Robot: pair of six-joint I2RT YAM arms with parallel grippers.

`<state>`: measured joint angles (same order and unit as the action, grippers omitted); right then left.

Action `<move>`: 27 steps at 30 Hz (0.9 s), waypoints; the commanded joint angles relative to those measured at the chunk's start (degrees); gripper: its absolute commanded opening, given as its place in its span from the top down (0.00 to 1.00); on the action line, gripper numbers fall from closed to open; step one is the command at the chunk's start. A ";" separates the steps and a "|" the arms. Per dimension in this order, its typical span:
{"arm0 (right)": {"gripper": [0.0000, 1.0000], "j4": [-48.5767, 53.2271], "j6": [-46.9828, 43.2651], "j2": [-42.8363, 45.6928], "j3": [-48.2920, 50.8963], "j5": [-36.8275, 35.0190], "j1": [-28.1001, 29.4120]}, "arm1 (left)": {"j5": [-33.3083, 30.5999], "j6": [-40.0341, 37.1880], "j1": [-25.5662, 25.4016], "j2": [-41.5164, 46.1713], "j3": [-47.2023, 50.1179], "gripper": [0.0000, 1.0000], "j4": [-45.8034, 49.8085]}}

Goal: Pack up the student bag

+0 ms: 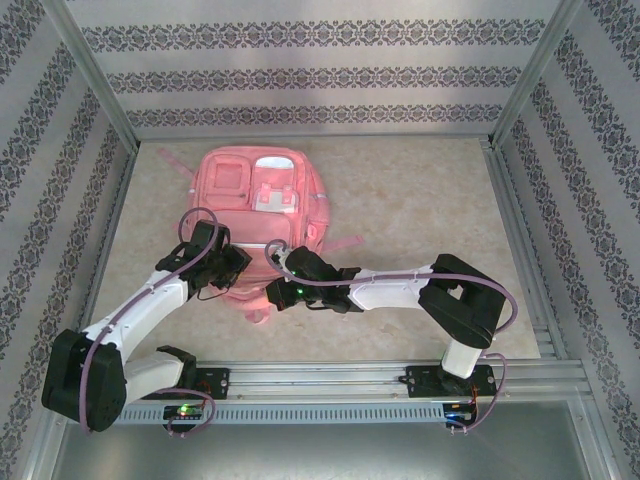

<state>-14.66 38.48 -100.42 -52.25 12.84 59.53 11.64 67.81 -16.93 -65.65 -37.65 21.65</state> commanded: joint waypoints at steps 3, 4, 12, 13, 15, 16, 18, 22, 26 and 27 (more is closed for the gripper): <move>1.00 3.13 -2.13 1.04 -1.10 -1.81 0.41 | -7.19 -3.36 0.00 -0.24 -5.97 0.95 -1.03; 1.00 4.87 -2.88 1.30 -1.48 -2.13 0.38 | -7.39 -3.65 0.25 -0.10 -6.74 0.98 -0.76; 1.00 13.40 -7.16 3.45 -3.47 -4.39 -0.19 | -8.77 -4.84 1.46 1.20 -10.30 1.00 1.66; 1.00 14.02 -7.42 3.71 -3.64 -4.49 -0.47 | -8.68 -4.71 1.47 1.30 -10.34 1.00 1.73; 1.00 15.28 -7.97 4.30 -4.31 -4.69 -1.18 | -8.74 -4.69 1.57 1.54 -10.27 1.00 1.94; 1.00 16.51 -8.36 4.67 -4.82 -4.82 -1.60 | -8.75 -4.63 1.71 1.78 -10.28 1.00 2.16; 1.00 18.80 -9.47 5.47 -5.87 -5.22 -2.43 | -8.79 -4.53 1.98 2.16 -10.12 1.00 2.25; 1.00 24.47 -11.97 6.54 -7.84 -5.75 -3.96 | -7.18 -4.04 3.47 2.66 -10.46 1.00 2.34; 1.00 29.27 -14.45 6.78 -9.09 -5.01 -5.03 | -6.84 -4.17 4.25 2.93 -12.31 1.00 3.42; 1.00 30.26 -15.08 6.74 -9.46 -4.95 -5.04 | -6.89 -4.18 4.35 2.99 -12.73 1.00 3.64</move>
<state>5.56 26.68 -95.31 -60.86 10.98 56.29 10.04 65.60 -14.87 -64.77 -46.87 24.95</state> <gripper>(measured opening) 0.063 0.049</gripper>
